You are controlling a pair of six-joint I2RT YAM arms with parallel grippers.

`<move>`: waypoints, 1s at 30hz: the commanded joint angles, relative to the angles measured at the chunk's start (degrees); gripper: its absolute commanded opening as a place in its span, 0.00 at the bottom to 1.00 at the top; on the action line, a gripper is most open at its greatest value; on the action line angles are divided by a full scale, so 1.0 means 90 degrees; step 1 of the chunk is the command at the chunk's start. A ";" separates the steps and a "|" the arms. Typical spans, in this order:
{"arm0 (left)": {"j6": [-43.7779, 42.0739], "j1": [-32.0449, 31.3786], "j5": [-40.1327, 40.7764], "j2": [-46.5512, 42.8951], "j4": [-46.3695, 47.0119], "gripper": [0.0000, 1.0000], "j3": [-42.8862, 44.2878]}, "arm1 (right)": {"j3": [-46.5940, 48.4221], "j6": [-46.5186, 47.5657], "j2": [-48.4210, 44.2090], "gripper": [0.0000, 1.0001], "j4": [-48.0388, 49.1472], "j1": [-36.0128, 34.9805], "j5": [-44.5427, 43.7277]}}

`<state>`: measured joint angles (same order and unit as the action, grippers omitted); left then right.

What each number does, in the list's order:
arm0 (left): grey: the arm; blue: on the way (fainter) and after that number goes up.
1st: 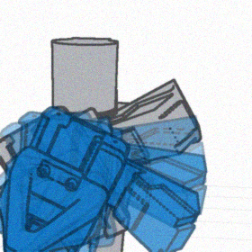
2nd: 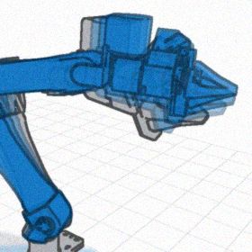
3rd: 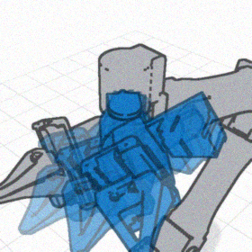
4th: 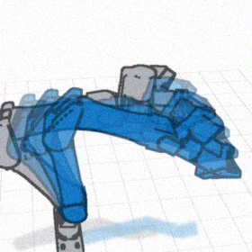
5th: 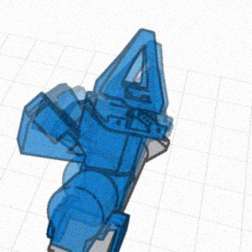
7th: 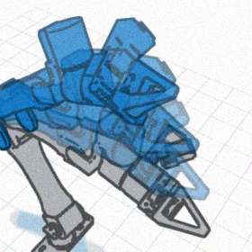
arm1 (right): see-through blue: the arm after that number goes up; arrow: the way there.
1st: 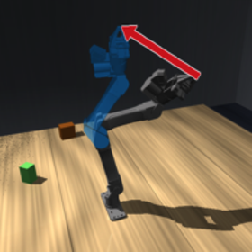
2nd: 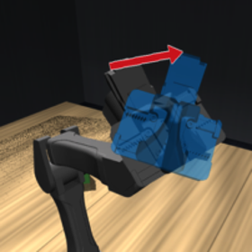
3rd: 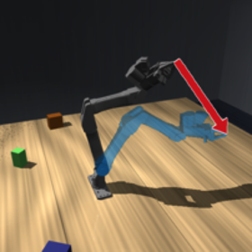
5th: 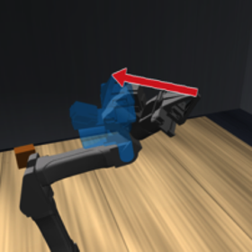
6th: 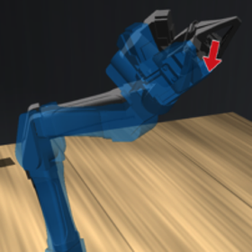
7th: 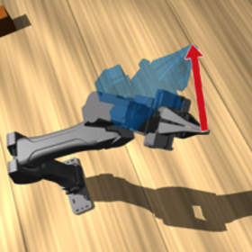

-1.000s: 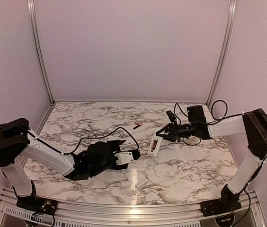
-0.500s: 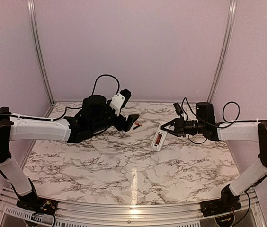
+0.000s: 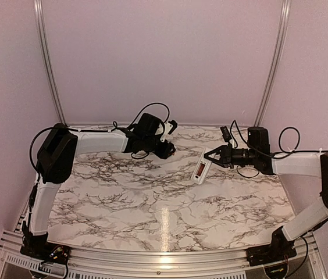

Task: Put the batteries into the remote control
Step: Move the battery to the center of the board.

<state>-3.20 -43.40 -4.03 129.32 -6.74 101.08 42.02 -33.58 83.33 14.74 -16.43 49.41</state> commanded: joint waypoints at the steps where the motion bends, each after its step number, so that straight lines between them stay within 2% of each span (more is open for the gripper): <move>1: -0.0210 0.0026 0.0045 0.0549 -0.0920 0.53 0.0666 | -0.0040 0.0100 -0.0129 0.00 0.0106 0.0070 0.0095; 9: -0.0191 0.0153 0.0086 0.1155 -0.1121 0.54 0.1234 | -0.0050 0.0099 -0.0045 0.00 0.0216 0.0073 0.0217; 30: -0.0325 0.0212 0.0048 0.1793 -0.1442 0.49 0.1826 | -0.0027 0.0085 0.0073 0.00 0.0281 0.0085 0.0332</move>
<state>-5.23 -41.78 -3.99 143.26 -18.15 114.69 41.52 -33.15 83.40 15.88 -16.32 51.55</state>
